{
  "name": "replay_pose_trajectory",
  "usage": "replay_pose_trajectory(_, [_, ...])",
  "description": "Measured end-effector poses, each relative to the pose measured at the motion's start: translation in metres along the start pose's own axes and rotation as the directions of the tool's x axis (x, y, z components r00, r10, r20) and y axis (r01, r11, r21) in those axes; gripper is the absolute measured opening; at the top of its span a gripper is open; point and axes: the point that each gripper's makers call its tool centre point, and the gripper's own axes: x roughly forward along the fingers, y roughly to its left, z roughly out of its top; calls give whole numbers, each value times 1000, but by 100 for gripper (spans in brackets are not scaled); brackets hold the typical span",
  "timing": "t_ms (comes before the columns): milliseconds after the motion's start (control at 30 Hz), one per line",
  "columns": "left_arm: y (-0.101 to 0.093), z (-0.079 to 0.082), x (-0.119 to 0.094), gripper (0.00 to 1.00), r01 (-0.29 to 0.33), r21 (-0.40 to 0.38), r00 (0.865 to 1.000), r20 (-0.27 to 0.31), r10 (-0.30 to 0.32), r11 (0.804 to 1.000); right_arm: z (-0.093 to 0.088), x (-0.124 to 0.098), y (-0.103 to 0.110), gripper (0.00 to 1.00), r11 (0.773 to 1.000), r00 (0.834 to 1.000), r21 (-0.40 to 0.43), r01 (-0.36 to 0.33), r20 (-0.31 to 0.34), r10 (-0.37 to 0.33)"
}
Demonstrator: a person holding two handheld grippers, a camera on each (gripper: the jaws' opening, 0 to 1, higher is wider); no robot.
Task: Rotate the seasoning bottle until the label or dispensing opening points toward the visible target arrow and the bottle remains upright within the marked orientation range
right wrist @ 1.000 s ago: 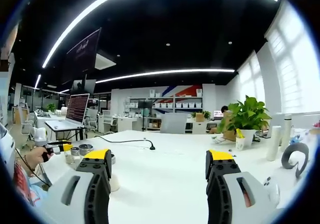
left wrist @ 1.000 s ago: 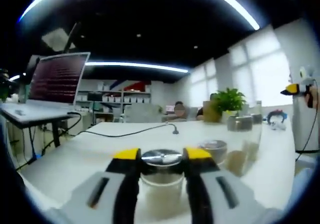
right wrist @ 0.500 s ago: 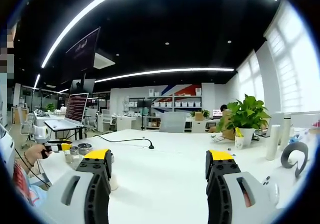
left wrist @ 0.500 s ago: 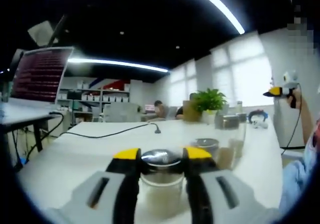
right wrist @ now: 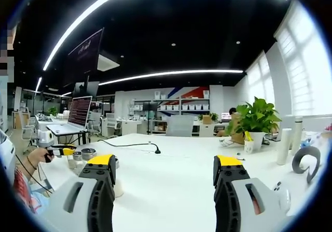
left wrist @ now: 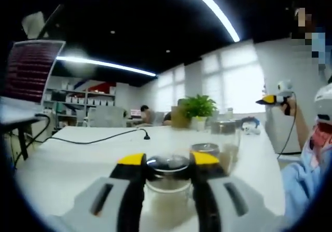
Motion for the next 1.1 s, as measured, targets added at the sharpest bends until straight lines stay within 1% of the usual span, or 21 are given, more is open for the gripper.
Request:
replay_pose_trajectory(100, [-1, 0, 0, 35, 30, 4, 1000, 0, -30, 1000, 0, 0, 0, 79, 1000, 1000, -2, 1, 1, -1])
replay_pose_trajectory(167, [-2, 0, 0, 35, 61, -12, 998, 1, -61, 998, 0, 0, -1, 79, 1000, 1000, -1, 4, 1, -4])
replay_pose_trajectory(400, [-4, 0, 0, 35, 97, -20, 995, 6, -97, 995, -2, 2, -2, 79, 1000, 1000, 6, 5, -5, -5])
replay_pose_trajectory(500, [-5, 0, 0, 35, 103, -16, 995, 7, -103, 995, -5, 4, -1, 79, 1000, 1000, 4, -2, -15, 2])
replay_pose_trajectory(567, [-5, 0, 0, 35, 99, -24, 995, 9, -98, 995, -4, 4, -2, 79, 1000, 1000, 21, 0, -9, 0])
replay_pose_trajectory(633, [-7, 0, 0, 35, 88, -6, 996, -4, -88, 996, -5, 4, -1, 79, 1000, 1000, 29, -2, -8, 3])
replay_pose_trajectory(700, [-6, 0, -1, 35, 92, -2, 996, -1, -92, 996, -10, 5, 2, 79, 999, 999, 30, -16, -29, 17])
replay_pose_trajectory(733, [-5, 0, -1, 35, 96, -20, 995, 9, -95, 995, -10, 6, 3, 78, 999, 999, 29, -22, -28, 23])
replay_pose_trajectory(900, [-4, 0, -1, 35, 115, -28, 993, 7, -115, 993, -10, 7, -1, 78, 999, 1000, 41, -8, -27, 9])
replay_pose_trajectory(1100, [-4, 0, -1, 35, 134, -44, 991, 7, -134, 990, -17, 11, 8, 78, 998, 998, 44, -36, -51, 38])
